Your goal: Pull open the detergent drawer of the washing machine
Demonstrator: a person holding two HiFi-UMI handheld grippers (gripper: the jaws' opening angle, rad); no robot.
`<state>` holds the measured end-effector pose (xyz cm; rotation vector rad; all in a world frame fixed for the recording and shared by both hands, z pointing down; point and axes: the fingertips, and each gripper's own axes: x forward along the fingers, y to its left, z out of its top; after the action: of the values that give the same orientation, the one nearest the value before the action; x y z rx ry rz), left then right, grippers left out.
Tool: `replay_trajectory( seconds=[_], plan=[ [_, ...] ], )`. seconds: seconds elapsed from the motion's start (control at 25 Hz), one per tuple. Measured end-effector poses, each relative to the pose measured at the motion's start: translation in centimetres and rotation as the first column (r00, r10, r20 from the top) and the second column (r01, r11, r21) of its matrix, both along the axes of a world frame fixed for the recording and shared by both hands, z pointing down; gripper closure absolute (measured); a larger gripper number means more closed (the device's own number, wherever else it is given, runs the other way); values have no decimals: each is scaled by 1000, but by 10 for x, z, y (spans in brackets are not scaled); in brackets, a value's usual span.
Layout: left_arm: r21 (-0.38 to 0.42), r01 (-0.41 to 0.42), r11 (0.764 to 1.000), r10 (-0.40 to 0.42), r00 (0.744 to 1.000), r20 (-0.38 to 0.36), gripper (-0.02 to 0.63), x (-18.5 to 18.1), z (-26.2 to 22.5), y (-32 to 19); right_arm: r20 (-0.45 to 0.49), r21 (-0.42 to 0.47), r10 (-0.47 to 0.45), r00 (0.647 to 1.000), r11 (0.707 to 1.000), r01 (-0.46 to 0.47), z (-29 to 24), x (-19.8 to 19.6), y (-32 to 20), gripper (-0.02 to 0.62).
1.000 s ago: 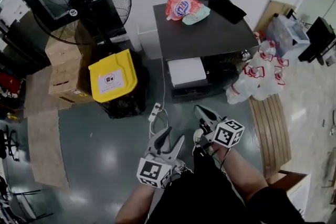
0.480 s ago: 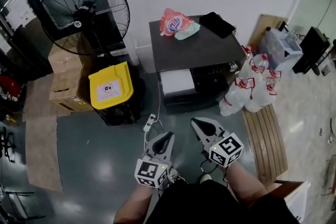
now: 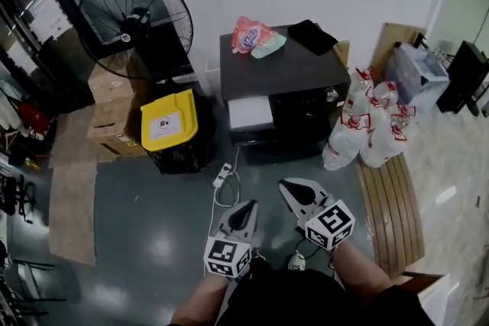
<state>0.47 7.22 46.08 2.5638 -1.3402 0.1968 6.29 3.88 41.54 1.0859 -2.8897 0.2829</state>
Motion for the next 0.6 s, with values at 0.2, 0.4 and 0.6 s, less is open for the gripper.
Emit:
replay_trajectory(
  seconds=[0.2, 0.4, 0.6],
  plan=[
    [16, 13, 1000, -14, 1000, 12, 595, 28, -8, 34, 12, 5, -39, 999, 999, 39, -7, 20, 36, 594],
    [39, 25, 999, -27, 999, 42, 594, 48, -9, 55, 11, 13, -59, 998, 998, 59, -6, 36, 56, 594],
    [36, 47, 998, -49, 998, 37, 595, 55, -7, 66, 9, 10, -77, 997, 997, 77, -2, 42, 67, 594]
  ],
)
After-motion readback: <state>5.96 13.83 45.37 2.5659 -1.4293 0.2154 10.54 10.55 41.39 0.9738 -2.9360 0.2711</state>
